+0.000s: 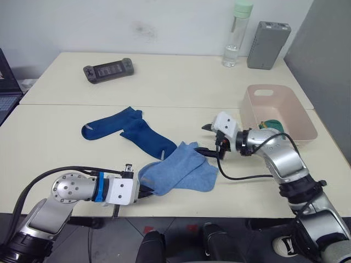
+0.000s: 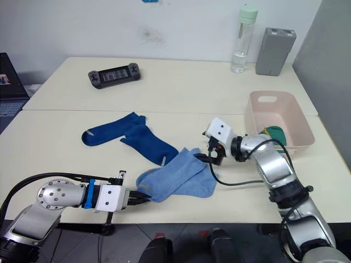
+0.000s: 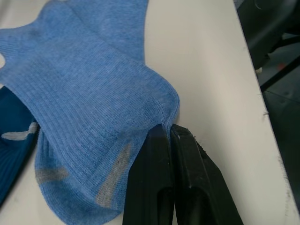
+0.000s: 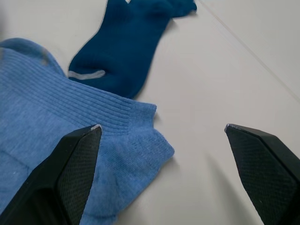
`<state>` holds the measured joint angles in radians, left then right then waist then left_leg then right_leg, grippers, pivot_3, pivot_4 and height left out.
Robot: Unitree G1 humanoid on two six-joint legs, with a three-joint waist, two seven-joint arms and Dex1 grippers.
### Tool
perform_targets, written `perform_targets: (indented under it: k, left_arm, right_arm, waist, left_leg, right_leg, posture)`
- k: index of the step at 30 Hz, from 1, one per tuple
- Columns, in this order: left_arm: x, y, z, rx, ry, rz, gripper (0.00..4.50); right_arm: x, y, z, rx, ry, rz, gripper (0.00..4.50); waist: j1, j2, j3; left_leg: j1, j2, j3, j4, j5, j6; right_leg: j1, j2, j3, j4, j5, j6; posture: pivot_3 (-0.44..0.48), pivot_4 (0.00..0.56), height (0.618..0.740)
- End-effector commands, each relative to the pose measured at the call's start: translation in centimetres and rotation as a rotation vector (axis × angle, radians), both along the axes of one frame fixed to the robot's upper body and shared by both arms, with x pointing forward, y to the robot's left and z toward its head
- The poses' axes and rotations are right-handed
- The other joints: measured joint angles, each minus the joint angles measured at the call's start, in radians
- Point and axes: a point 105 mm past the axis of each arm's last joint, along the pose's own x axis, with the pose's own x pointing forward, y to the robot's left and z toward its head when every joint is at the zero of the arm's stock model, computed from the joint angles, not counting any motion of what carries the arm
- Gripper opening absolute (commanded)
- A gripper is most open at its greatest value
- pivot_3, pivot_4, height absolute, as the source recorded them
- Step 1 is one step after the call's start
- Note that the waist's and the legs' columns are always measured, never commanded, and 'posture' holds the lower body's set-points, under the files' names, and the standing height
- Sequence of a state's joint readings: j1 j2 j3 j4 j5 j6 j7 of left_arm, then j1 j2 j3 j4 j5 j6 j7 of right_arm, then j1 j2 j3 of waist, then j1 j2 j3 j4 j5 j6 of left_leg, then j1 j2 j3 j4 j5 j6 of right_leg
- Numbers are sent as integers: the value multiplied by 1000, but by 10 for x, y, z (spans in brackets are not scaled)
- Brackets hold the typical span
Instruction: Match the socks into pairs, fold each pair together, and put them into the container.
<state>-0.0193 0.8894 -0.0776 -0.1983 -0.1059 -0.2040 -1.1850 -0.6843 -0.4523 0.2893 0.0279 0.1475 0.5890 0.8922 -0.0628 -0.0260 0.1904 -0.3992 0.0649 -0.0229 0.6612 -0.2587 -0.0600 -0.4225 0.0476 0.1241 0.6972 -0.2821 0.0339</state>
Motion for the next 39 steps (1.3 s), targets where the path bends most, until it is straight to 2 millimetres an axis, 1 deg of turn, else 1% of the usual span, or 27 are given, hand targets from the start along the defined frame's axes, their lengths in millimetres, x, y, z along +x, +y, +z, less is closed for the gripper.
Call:
perform_targets:
  k: [1,4,7,8,9,12,14,15,18,22,26,29,31,35,39]
  left_arm:
    - [5,-4,4,-13,-52,4,37]
    - [8,-4,3,-19,-61,17,37]
    - [10,-5,3,-22,-69,29,0]
    - [11,-5,3,-22,-70,31,0]
    - [11,-5,3,-23,-71,33,0]
    - [12,-5,3,-27,-74,36,0]
    - [13,-5,4,-36,-79,46,0]
    - [14,-6,4,-40,-80,49,0]
    - [13,-5,4,-42,-80,50,0]
    - [14,1,6,-35,-84,48,0]
    - [19,10,23,-47,-102,13,0]
    - [22,18,32,-12,-106,-62,0]
    - [26,20,37,5,-108,-114,0]
    - [41,17,47,21,-125,-200,0]
    - [47,14,48,56,-112,-303,0]
  right_arm:
    - [6,7,7,35,63,2,4500]
    - [13,11,-4,4,95,3,4500]
    - [11,13,-12,-27,149,39,3885]
    - [9,14,-14,-28,167,50,3606]
    - [9,15,-15,-35,170,59,3190]
    - [10,17,-16,-49,159,73,2148]
    - [11,18,-13,-49,153,81,1461]
    - [11,18,-12,-45,150,82,1027]
    - [12,15,-7,-47,137,80,16]
    - [8,5,0,-45,132,73,16]
    - [-4,-3,15,-10,145,46,16]
    - [-17,-4,30,68,179,0,16]
    - [-23,-6,34,103,191,-42,16]
    - [-37,-11,30,131,211,-111,16]
    - [-50,-20,20,177,247,-222,16]
  waist:
    - [0,0,0]
    - [-1,0,0]
    - [-1,0,0]
    - [-2,0,0]
    - [-2,0,0]
    - [-3,0,0]
    - [-4,0,0]
    - [-4,0,0]
    - [-5,0,0]
    - [-4,0,0]
    - [-3,0,0]
    - [-2,0,0]
    - [-1,0,0]
    - [2,0,0]
    - [5,0,0]
  left_leg:
    - [0,0,0,0,0,0]
    - [0,0,0,0,0,0]
    - [0,0,0,0,0,0]
    - [0,0,0,0,0,0]
    - [0,0,0,0,0,0]
    - [0,0,0,0,0,0]
    - [0,0,0,0,0,0]
    - [0,0,0,0,0,0]
    - [0,0,-1,0,0,0]
    - [0,0,0,0,0,0]
    - [0,0,-1,0,0,0]
    - [-1,0,-2,0,0,0]
    - [-1,0,-2,0,0,0]
    - [-1,0,-2,0,0,0]
    - [-2,0,-2,0,0,0]
  right_leg:
    - [0,0,0,0,0,-1]
    - [0,0,-1,0,0,-2]
    - [0,0,-1,0,0,-2]
    - [0,0,0,0,0,-2]
    - [0,0,0,0,0,-2]
    - [0,0,-1,0,0,-2]
    - [0,0,-1,0,0,-2]
    - [0,0,-1,0,0,-2]
    - [0,0,-1,0,0,-2]
    - [0,0,-1,0,0,-2]
    - [0,0,-1,0,0,-2]
    - [0,0,-2,0,-1,-1]
    - [0,0,-2,0,-1,-1]
    - [0,0,-2,0,-1,0]
    - [0,0,-2,0,-1,-1]
  posture:
    - [0,150,740]
    - [0,150,740]
    - [0,150,740]
    - [0,150,740]
    - [0,150,740]
    - [0,150,740]
    - [0,150,740]
    - [0,150,740]
    - [0,150,740]
    - [0,150,740]
    - [0,150,740]
    - [0,150,740]
    - [0,150,740]
    - [0,150,740]
    - [0,150,740]
